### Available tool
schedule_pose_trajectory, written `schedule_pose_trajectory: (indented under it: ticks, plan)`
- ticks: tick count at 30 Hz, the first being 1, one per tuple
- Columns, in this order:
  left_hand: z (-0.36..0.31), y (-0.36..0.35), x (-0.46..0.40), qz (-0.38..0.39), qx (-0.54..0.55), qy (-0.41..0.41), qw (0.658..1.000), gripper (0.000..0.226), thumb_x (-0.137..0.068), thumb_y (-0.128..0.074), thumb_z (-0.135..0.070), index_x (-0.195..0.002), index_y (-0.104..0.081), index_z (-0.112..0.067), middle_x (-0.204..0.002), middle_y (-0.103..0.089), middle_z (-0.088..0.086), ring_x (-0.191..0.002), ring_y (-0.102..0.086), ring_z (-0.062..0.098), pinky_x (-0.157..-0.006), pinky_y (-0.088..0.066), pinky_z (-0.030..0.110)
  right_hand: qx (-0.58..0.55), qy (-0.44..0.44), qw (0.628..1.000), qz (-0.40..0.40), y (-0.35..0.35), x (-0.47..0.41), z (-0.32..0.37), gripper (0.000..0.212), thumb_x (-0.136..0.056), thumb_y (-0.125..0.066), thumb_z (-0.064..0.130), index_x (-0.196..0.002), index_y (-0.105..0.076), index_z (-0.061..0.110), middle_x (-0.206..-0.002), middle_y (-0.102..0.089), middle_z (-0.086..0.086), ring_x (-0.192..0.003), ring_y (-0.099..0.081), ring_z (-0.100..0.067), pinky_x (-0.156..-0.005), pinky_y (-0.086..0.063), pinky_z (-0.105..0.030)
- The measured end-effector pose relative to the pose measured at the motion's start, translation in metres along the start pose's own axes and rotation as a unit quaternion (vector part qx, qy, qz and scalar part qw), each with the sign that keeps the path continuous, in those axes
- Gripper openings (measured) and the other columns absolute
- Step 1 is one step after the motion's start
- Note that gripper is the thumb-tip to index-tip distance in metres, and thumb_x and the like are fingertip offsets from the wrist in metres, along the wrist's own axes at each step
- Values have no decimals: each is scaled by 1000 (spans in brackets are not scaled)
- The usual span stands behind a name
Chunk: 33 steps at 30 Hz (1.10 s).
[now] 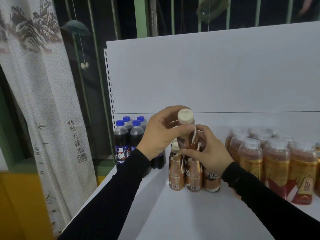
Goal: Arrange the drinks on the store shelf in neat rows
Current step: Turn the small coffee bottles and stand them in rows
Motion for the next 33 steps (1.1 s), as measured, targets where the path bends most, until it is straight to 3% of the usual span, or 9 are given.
schedule_pose_trajectory:
  ticks: [4, 10, 13, 16, 23, 25, 28, 33]
  plan:
    - [-2, -8, 6, 33, -20, -18, 999, 43, -72, -81, 0, -108, -69, -20, -110, -73, -1, -108, -68, 18, -101, -52, 41, -1, 34, 999, -25, 5, -2, 11, 69, -76, -83, 22, -123, -37, 41, -112, -58, 24, -106, -56, -2, -87, -42, -16]
    - [0, -5, 6, 34, -33, -11, 999, 43, -74, -81, 0, -108, -69, -23, -111, -73, -3, -110, -68, 18, -102, -52, 43, 20, 39, 999, -22, 2, -3, 9, 69, -77, -82, 23, -124, -34, 42, -114, -54, 26, -105, -53, 2, -84, -37, -10]
    - [-3, -1, 1, 19, -40, -10, 999, 44, -75, -82, -1, -110, -68, -25, -110, -73, -5, -108, -68, 17, -99, -54, 39, 24, 32, 999, -12, 0, -3, 8, 66, -79, -80, 30, -124, -34, 44, -110, -52, 30, -101, -51, 11, -80, -36, -7]
    - [-12, 9, -13, -13, -63, -19, 998, 44, -81, -79, -1, -115, -67, -27, -111, -74, 0, -106, -70, 16, -94, -56, 34, 28, 32, 999, 16, -4, -5, 9, 59, -81, -75, 45, -123, -35, 53, -115, -54, 31, -108, -52, 11, -87, -39, -11]
    - [-1, 28, -63, -66, -66, 47, 994, 29, -86, -77, -8, -113, -70, -13, -107, -73, 15, -93, -72, 26, -78, -62, 36, 68, 39, 995, 61, 0, -10, 22, 36, -78, -48, 67, -112, -42, 56, -108, -57, 33, -102, -54, 18, -91, -42, -12]
    - [4, 31, -75, -66, -66, 59, 994, 24, -87, -76, -9, -110, -71, -11, -105, -73, 16, -87, -71, 21, -75, -62, 34, 124, 43, 988, 78, 7, -15, 18, 47, -81, -42, 67, -124, -45, 49, -121, -59, 22, -110, -52, 9, -100, -43, -22]
    - [13, 37, -97, -69, -87, 67, 992, 21, -87, -76, -10, -107, -72, -9, -101, -74, 12, -84, -71, 18, -78, -62, 37, 216, 27, 973, 78, 28, -29, -1, 79, -82, -37, 71, -148, -38, 27, -139, -53, 3, -124, -49, -7, -105, -36, -25]
    - [36, 52, -134, -96, -142, 69, 983, 38, -78, -82, -26, -112, -71, -12, -105, -74, 9, -97, -72, 26, -84, -61, 43, 329, -24, 941, 81, 66, -54, -34, 80, -88, -37, 70, -153, -30, 23, -154, -38, 0, -139, -36, -16, -110, -26, -28]
Point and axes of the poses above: each hand's wrist, its own x-axis away from the middle knuckle, its own y-axis out of the back of the hand, z = x × y, the point moved 10 cm from there along -x, towards the middle knuckle
